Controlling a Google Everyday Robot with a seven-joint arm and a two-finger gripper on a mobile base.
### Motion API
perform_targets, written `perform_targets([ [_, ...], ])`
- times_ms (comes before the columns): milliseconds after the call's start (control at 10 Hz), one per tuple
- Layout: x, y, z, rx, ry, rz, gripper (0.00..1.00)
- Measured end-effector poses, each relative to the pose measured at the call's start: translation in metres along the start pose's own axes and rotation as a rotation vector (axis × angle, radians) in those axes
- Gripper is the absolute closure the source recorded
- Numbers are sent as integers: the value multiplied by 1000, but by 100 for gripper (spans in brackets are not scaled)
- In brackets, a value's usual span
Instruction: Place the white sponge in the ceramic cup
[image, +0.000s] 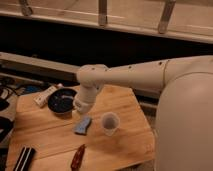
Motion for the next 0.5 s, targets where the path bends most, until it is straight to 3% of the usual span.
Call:
perform_targets([
  [200,1,-20,-4,23,-5,84,62],
  [500,3,-49,-4,117,-6,176,33],
])
